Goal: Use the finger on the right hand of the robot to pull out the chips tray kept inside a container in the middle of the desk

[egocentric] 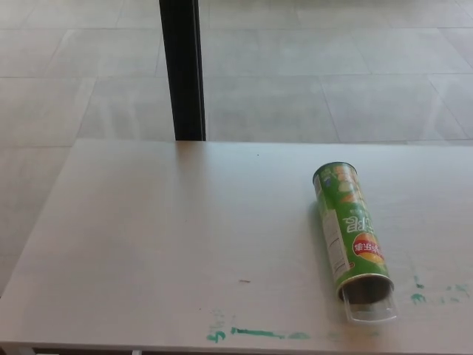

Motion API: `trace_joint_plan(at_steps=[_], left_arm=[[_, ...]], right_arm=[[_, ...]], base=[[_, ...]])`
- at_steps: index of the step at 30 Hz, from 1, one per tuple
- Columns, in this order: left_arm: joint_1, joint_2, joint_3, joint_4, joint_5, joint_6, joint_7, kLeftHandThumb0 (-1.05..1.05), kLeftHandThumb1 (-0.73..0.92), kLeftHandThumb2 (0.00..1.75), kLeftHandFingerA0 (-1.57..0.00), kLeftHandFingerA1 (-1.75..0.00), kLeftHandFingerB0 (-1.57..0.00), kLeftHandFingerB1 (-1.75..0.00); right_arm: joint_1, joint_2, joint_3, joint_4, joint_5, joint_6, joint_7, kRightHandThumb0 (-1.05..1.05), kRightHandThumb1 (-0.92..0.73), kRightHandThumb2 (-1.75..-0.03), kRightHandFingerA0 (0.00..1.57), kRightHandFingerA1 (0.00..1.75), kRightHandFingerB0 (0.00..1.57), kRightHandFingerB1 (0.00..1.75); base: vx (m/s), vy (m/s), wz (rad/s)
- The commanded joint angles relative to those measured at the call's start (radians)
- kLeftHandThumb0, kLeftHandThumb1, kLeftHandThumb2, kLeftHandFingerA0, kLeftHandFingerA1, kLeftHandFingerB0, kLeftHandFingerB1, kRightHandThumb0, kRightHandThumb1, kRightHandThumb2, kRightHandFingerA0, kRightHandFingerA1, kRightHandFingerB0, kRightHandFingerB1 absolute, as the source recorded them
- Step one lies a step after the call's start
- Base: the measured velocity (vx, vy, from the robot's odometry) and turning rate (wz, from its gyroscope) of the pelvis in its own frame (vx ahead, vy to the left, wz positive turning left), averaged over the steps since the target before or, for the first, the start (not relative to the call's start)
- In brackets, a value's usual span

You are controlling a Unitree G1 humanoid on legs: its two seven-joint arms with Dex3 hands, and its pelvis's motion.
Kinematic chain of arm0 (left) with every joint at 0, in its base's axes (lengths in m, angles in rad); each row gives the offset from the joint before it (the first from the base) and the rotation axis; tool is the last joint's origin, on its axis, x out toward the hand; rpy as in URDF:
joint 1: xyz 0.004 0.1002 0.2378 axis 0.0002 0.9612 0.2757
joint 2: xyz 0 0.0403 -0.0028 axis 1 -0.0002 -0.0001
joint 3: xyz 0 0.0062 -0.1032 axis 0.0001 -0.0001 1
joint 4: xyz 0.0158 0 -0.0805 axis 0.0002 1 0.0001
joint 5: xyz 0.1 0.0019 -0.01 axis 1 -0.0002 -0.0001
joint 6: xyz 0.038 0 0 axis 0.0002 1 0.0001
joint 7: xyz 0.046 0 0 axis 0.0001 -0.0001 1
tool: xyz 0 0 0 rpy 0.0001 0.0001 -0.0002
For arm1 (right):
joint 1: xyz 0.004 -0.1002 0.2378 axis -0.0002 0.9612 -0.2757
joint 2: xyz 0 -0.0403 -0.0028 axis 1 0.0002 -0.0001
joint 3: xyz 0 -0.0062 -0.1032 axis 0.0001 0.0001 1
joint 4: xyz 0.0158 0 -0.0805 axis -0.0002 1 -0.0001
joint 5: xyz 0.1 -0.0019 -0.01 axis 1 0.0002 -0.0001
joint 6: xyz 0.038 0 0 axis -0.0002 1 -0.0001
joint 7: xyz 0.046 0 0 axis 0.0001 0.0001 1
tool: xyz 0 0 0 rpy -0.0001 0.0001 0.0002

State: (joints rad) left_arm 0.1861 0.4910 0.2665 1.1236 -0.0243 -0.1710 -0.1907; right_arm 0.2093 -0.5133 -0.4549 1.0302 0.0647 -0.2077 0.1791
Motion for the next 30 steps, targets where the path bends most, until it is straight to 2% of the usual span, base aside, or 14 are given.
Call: trace_joint_plan(at_steps=[1, 5, 7, 11, 13, 15, 23, 24, 25, 26, 27, 28, 29, 30], left_arm=[[0.000, 0.023, 0.007, 0.006, -0.018, -0.049, -0.042, -0.41, 0.74, 0.62, -0.49, -0.45, -0.50, -0.41], [-0.001, 0.024, 0.010, 0.016, -0.019, -0.052, -0.042, -0.43, 0.73, 0.62, -0.51, -0.46, -0.51, -0.41], [0.001, 0.025, 0.011, 0.017, -0.020, -0.056, -0.045, -0.43, 0.73, 0.62, -0.50, -0.46, -0.50, -0.41], [0.008, 0.027, 0.011, 0.004, -0.020, -0.053, -0.041, -0.43, 0.73, 0.62, -0.51, -0.48, -0.51, -0.41], [0.005, 0.025, 0.009, 0.006, -0.016, -0.054, -0.034, -0.42, 0.73, 0.62, -0.51, -0.48, -0.51, -0.41], [-0.013, 0.026, 0.005, 0.027, -0.009, -0.048, -0.018, -0.42, 0.73, 0.62, -0.53, -0.49, -0.53, -0.41], [-0.017, 0.024, 0.016, 0.015, -0.027, -0.035, -0.039, -0.42, 0.73, 0.62, -0.52, -0.48, -0.48, -0.40], [-0.017, 0.023, 0.020, 0.017, -0.031, -0.038, -0.043, -0.42, 0.72, 0.61, -0.52, -0.49, -0.50, -0.41], [-0.017, 0.022, 0.021, 0.017, -0.032, -0.041, -0.043, -0.42, 0.72, 0.61, -0.52, -0.49, -0.50, -0.41], [-0.020, 0.023, 0.018, 0.022, -0.028, -0.038, -0.036, -0.41, 0.72, 0.62, -0.53, -0.48, -0.50, -0.41], [-0.015, 0.023, 0.014, 0.016, -0.023, -0.044, -0.034, -0.41, 0.73, 0.62, -0.52, -0.49, -0.51, -0.41], [-0.007, 0.025, 0.010, 0.007, -0.019, -0.055, -0.039, -0.42, 0.73, 0.62, -0.51, -0.48, -0.51, -0.41], [-0.004, 0.025, 0.010, 0.000, -0.020, -0.055, -0.040, -0.42, 0.73, 0.62, -0.50, -0.49, -0.52, -0.42], [0.001, 0.025, 0.011, -0.010, -0.021, -0.053, -0.041, -0.42, 0.73, 0.62, -0.50, -0.49, -0.52, -0.42]], right_arm=[[-0.025, -0.088, -0.046, -0.016, 0.041, -0.072, -0.029, -0.33, -0.68, -0.61, 0.75, 0.61, 0.34, 0.35], [-0.027, -0.105, -0.103, -0.129, 0.068, -0.077, -0.074, -0.30, -0.66, -0.60, 0.80, 0.81, 0.27, 0.37], [-0.023, -0.112, -0.141, -0.265, 0.078, -0.056, -0.092, -0.31, -0.65, -0.59, 0.78, 0.72, 0.26, 0.37], [-0.038, -0.100, -0.192, -0.400, 0.099, -0.044, -0.098, -0.29, -0.63, -0.59, 0.77, 0.93, 0.28, 0.35], [-0.027, -0.078, -0.230, -0.648, 0.156, 0.001, -0.078, -0.29, -0.61, -0.58, 0.79, 1.22, 0.36, 0.36], [-0.046, -0.101, -0.218, -0.793, 0.153, -0.002, -0.052, -0.26, -0.62, -0.57, 0.92, 1.10, 0.35, 0.33], [-0.050, -0.123, -0.133, -1.243, 0.154, 0.139, -0.007, -0.09, -0.59, -0.57, 0.90, 1.07, 0.26, 0.35], [-0.054, -0.129, -0.114, -1.272, 0.120, 0.132, -0.004, -0.04, -0.41, -0.87, 0.93, 0.99, 0.16, 0.50], [-0.054, -0.130, -0.110, -1.281, 0.107, 0.130, -0.002, -0.04, -0.41, -0.87, 0.93, 0.99, 0.16, 0.50], [-0.059, -0.138, -0.089, -1.292, 0.062, 0.099, 0.005, -0.01, -0.40, -0.86, 0.95, 0.98, 0.18, 0.51], [-0.062, -0.155, -0.058, -1.335, 0.029, 0.109, 0.023, -0.04, -0.56, -0.56, 0.94, 1.07, 0.30, 0.35], [-0.072, -0.165, -0.021, -1.359, 0.025, 0.112, 0.046, -0.03, -0.38, -0.87, 0.97, 1.04, 0.21, 0.53], [-0.074, -0.167, -0.007, -1.369, 0.011, 0.118, 0.051, -0.08, -0.55, -0.56, 0.91, 1.21, 0.34, 0.37], [-0.076, -0.172, 0.009, -1.381, -0.010, 0.123, 0.056, -0.08, -0.55, -0.56, 0.91, 1.21, 0.34, 0.37]], base=[[0.00, 0.000, 0.00], [0.00, 0.000, 0.00], [0.00, 0.000, 0.00], [0.00, 0.000, 0.00], [0.00, 0.000, 0.00], [0.00, 0.000, 0.00], [0.00, 0.000, 0.00], [0.00, 0.000, 0.00], [0.00, 0.000, 0.00], [0.00, 0.000, 0.00], [0.00, 0.000, 0.00], [0.00, 0.000, 0.00], [0.00, 0.000, 0.00], [0.00, 0.000, 0.00]])
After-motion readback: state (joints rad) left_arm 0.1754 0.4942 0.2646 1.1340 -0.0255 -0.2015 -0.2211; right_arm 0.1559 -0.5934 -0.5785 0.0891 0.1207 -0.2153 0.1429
